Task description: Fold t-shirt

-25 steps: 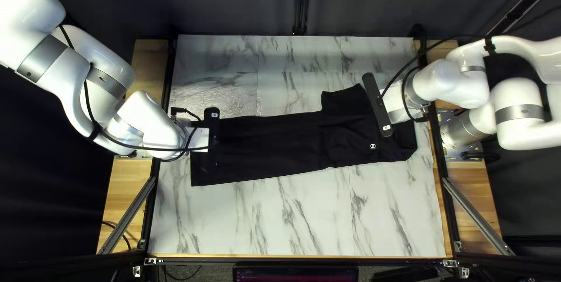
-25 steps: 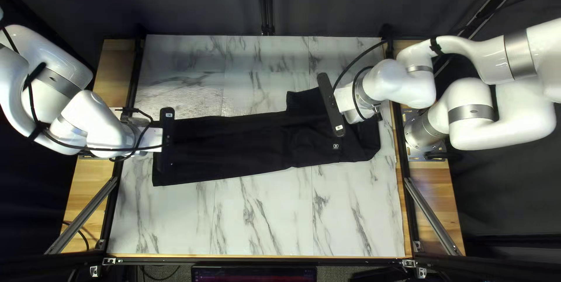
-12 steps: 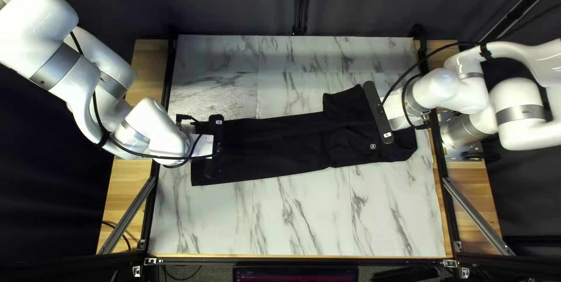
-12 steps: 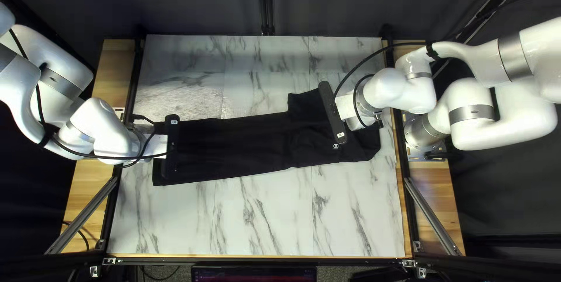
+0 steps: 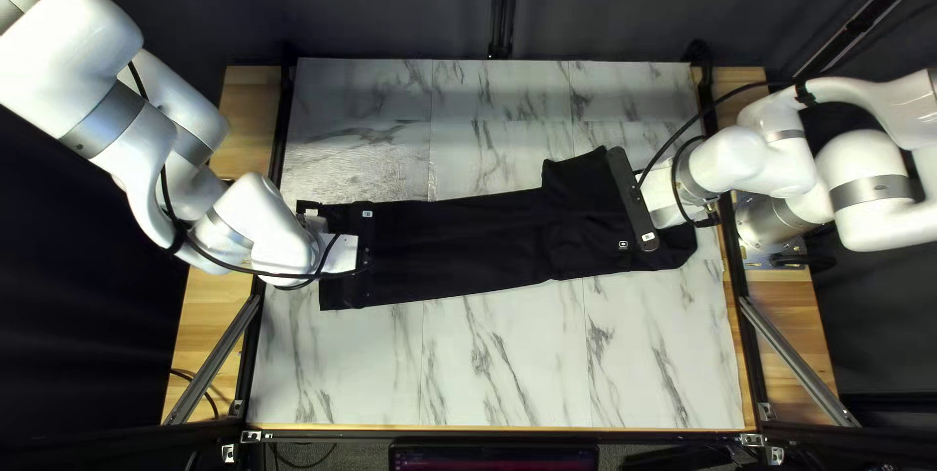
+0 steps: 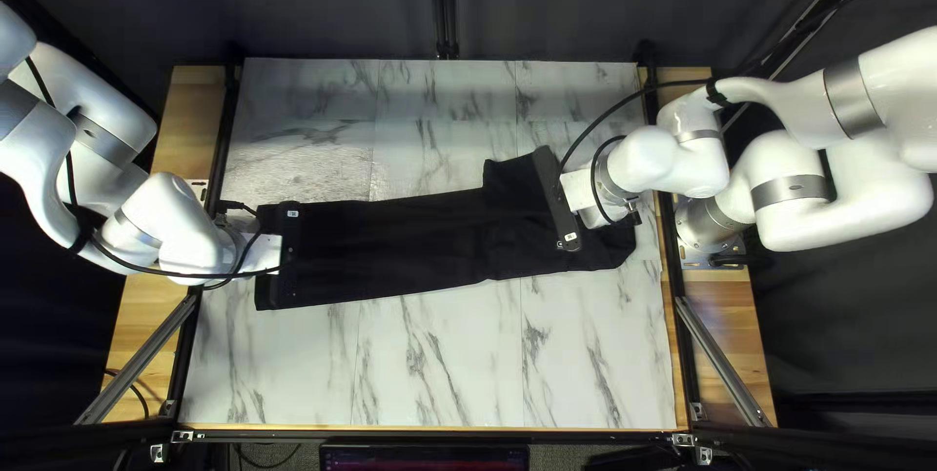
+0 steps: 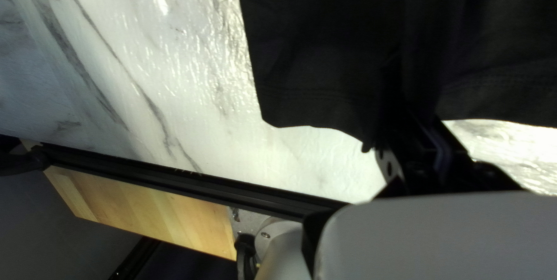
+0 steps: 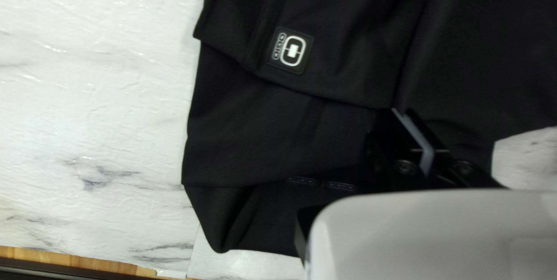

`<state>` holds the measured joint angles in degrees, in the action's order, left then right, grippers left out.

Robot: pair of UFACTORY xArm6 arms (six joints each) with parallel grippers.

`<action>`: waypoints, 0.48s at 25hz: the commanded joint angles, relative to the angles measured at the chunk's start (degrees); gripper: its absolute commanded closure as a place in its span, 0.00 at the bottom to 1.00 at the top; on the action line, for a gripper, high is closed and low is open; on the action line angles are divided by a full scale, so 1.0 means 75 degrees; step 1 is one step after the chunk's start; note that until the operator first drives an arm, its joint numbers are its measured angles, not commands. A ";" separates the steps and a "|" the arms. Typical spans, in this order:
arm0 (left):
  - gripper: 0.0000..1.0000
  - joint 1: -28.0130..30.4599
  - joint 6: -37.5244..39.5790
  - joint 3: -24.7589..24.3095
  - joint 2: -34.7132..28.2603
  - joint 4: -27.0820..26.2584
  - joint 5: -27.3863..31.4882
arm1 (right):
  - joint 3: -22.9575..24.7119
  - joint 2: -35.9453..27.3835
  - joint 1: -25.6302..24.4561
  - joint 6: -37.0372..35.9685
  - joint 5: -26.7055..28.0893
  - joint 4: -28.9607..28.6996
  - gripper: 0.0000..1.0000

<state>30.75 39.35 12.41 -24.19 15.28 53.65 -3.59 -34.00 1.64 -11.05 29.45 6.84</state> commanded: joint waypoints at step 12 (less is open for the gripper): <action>1.00 -0.0031 -0.0047 -0.0008 0.0536 -0.0044 -0.0661 | -0.0090 0.0289 0.0281 0.0139 -0.0131 -0.0086 1.00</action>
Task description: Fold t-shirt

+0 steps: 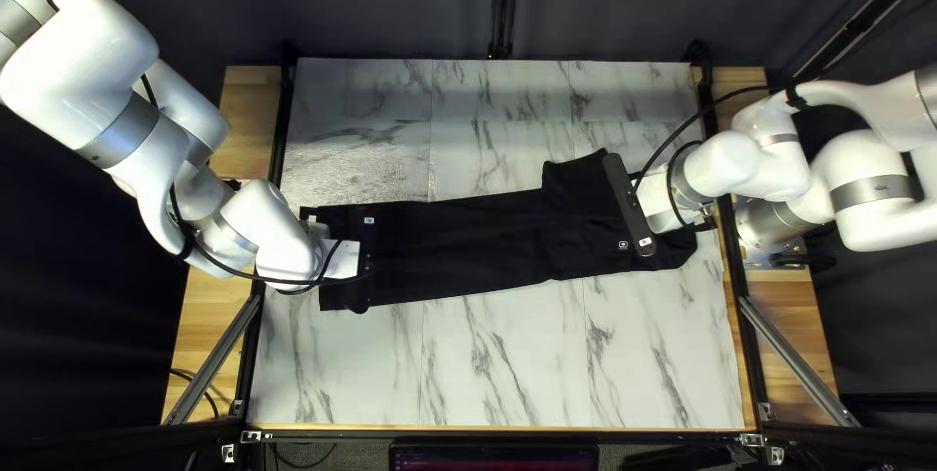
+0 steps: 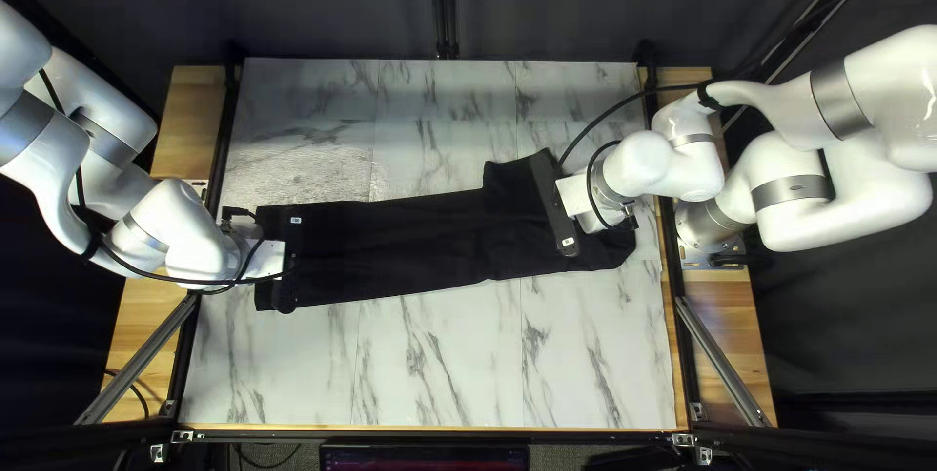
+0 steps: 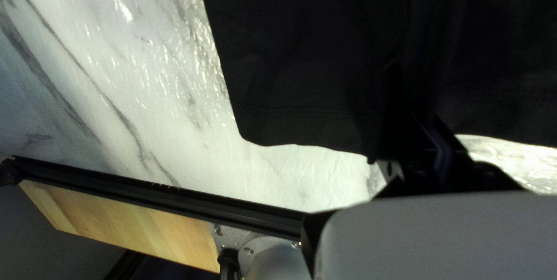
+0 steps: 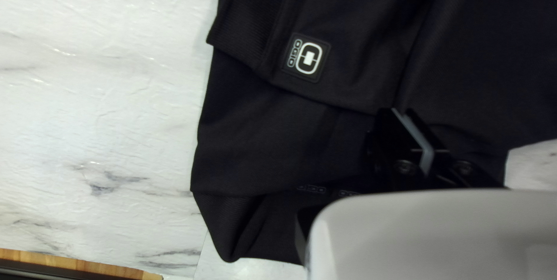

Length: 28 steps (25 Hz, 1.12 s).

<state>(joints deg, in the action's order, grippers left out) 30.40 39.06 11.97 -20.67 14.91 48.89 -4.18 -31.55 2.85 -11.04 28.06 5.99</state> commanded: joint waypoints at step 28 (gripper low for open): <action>0.00 0.0140 -0.0196 0.0172 -0.0567 -0.0268 0.0625 | -0.0253 -0.0778 0.0635 0.0748 0.1054 0.0197 0.00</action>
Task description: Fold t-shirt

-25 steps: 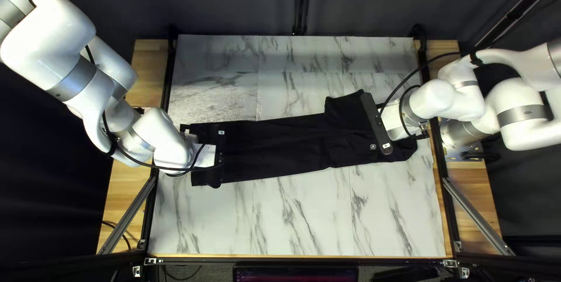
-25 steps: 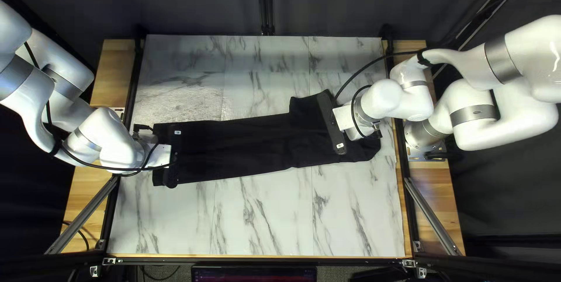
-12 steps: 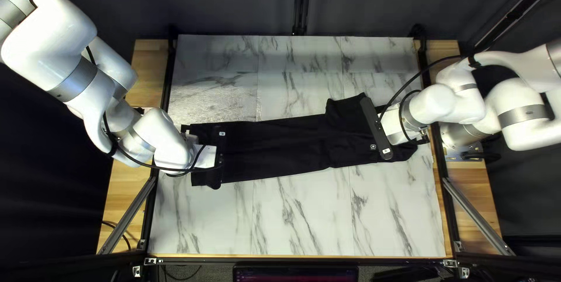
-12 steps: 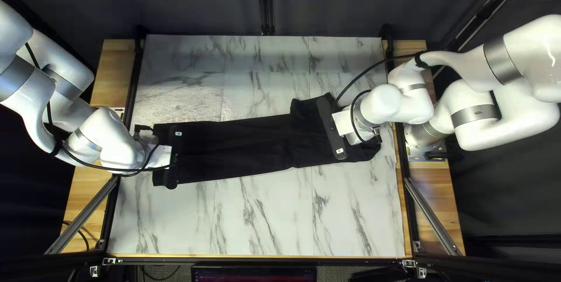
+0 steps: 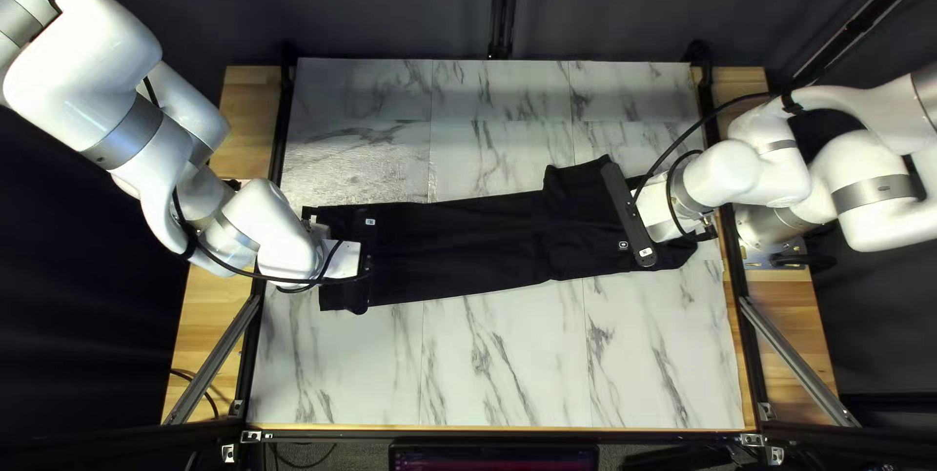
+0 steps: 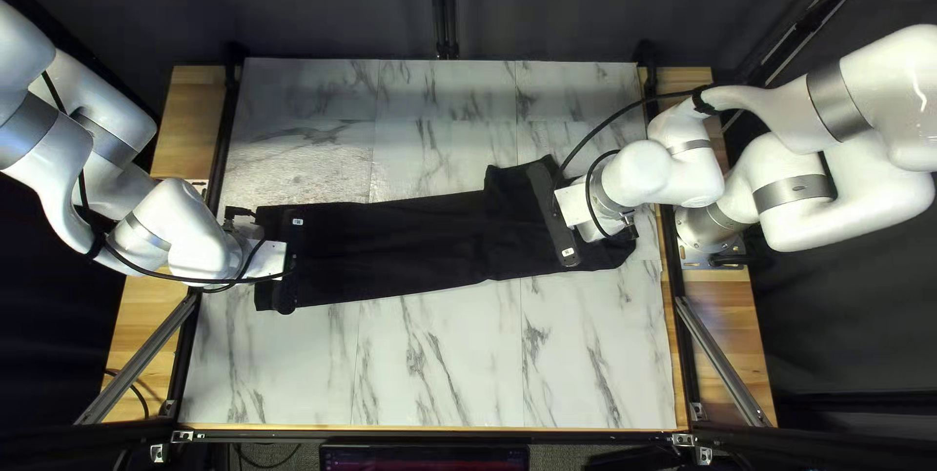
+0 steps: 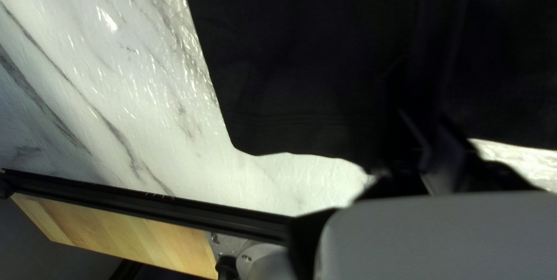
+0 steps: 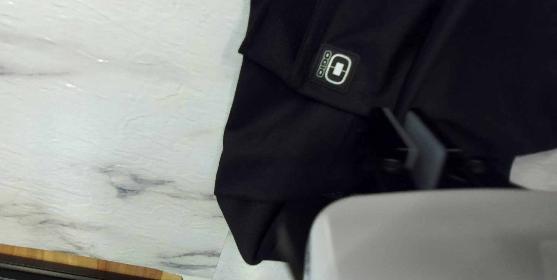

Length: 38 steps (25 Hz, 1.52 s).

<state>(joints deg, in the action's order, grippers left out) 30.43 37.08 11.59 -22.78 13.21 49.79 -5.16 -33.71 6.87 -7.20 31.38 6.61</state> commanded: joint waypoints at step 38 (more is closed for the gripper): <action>0.00 -0.0316 0.0692 0.0647 0.0092 0.1002 -0.0270 | -0.2755 0.2950 -0.1068 -0.5120 -0.0927 -0.3221 0.00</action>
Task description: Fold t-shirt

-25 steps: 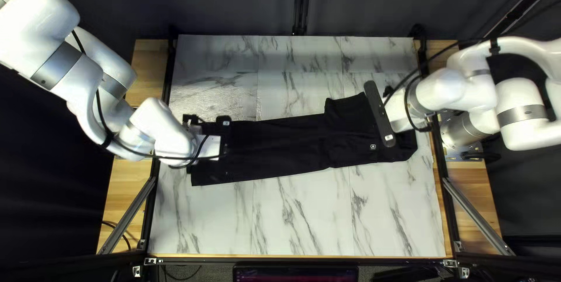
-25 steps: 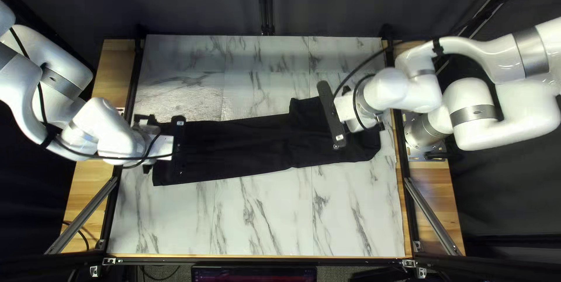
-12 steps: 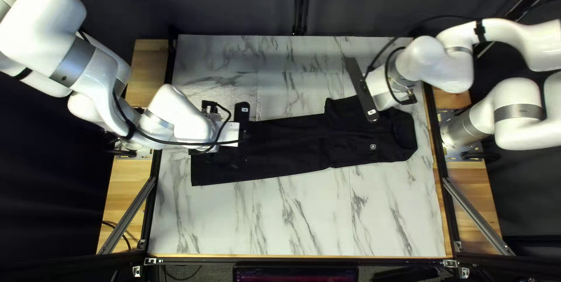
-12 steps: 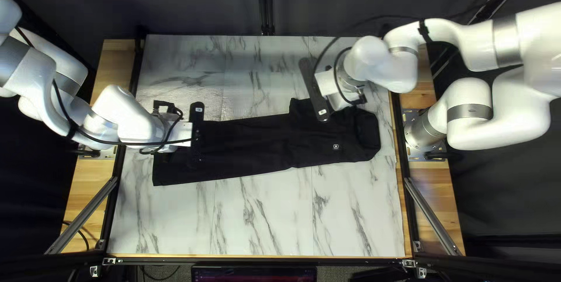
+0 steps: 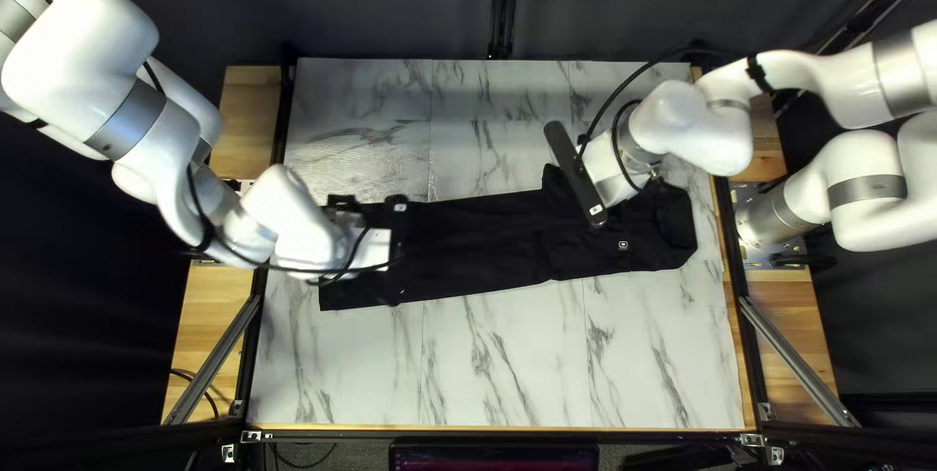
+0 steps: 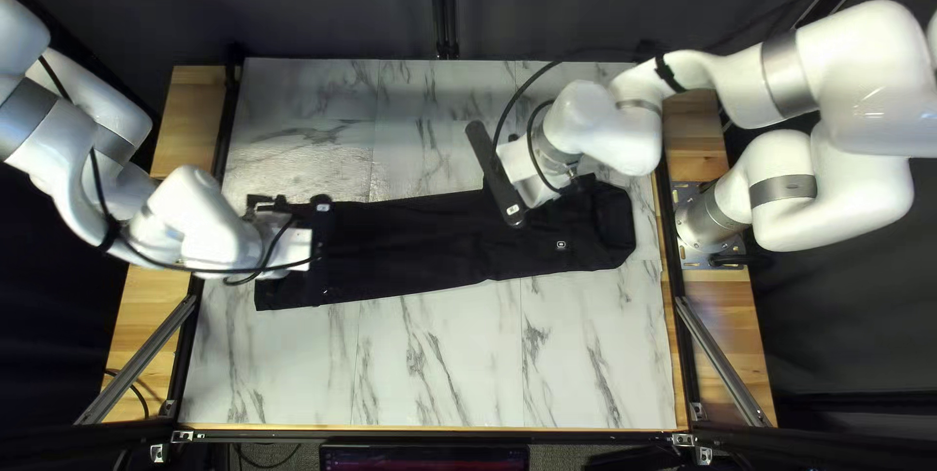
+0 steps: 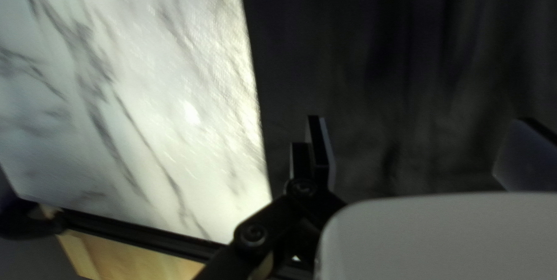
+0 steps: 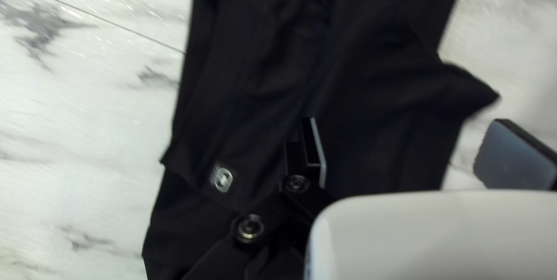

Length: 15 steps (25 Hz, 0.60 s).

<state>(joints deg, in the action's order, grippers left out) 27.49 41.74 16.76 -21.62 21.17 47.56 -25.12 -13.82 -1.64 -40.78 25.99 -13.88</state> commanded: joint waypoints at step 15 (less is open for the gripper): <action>0.00 -0.0692 -0.2129 -0.0083 -0.3314 -0.0785 0.2560 | 0.0134 -0.0049 0.0055 -0.0494 -0.0055 -0.0453 0.00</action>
<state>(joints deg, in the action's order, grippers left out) 24.78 32.70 15.37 -38.85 18.18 59.28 -24.14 -14.24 -1.25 -44.59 25.64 -17.21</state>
